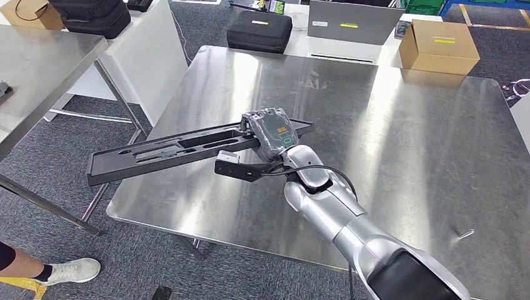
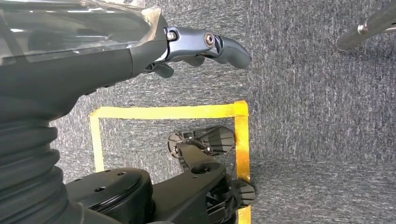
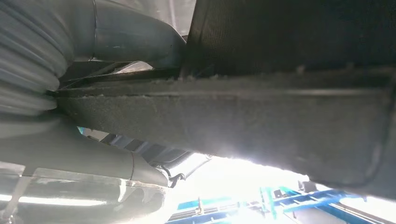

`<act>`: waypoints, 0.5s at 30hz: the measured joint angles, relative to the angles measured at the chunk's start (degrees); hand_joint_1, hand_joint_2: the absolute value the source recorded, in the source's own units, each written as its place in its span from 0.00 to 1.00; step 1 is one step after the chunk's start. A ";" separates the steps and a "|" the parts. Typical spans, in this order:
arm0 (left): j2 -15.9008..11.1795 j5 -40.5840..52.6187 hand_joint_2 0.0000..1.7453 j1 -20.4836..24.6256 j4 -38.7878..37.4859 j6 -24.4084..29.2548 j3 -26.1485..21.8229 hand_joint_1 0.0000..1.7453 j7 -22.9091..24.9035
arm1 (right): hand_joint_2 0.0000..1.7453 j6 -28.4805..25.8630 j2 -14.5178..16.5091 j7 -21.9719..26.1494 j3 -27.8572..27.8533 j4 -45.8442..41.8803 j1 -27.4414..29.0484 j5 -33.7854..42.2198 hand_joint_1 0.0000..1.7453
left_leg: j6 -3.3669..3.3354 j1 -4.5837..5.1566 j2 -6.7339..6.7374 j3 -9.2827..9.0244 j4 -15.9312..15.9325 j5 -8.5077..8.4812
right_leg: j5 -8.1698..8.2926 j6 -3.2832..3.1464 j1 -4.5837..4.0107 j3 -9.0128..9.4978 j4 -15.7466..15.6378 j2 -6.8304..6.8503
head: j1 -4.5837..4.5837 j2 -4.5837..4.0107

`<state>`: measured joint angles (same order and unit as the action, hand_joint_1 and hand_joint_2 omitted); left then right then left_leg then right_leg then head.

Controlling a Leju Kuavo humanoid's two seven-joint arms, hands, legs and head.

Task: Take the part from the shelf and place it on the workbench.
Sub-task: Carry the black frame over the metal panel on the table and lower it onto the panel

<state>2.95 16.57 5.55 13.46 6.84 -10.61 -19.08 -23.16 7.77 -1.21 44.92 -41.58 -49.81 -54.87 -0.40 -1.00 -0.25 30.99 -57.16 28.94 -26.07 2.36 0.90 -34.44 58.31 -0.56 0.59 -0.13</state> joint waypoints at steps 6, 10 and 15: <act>0.01 0.04 1.00 0.16 0.02 0.32 0.37 0.00 0.20 | 1.00 -0.91 0.04 -6.48 -0.12 7.61 -3.66 -2.31 0.95 | 0.00 0.04 -0.02 -0.09 -0.11 0.00 | 0.02 0.00 0.02 0.14 -0.03 0.05 | -0.01 0.00; -0.02 0.24 1.00 0.12 0.02 0.45 1.14 0.00 0.86 | 1.00 -1.12 -1.99 -9.85 -2.23 12.11 -6.34 -3.22 0.95 | 0.00 0.04 -0.05 -0.18 -0.17 0.00 | 0.03 0.01 0.03 0.31 -0.03 0.10 | 0.02 0.00; -0.05 0.38 1.00 0.12 0.02 0.51 1.61 0.00 1.37 | 1.00 -1.06 -4.11 -11.50 -3.99 15.04 -7.70 -4.30 0.95 | -0.01 0.05 -0.02 -0.27 -0.22 0.01 | 0.05 0.03 0.03 0.37 -0.04 0.09 | 0.02 0.00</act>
<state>2.90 16.95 5.67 13.49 7.34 -8.99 -17.72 -24.22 3.67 -12.71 40.93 -26.54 -57.50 -59.17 -0.41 -0.95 -0.28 30.72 -57.38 28.95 -26.03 2.38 0.93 -34.07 58.28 -0.47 0.61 -0.13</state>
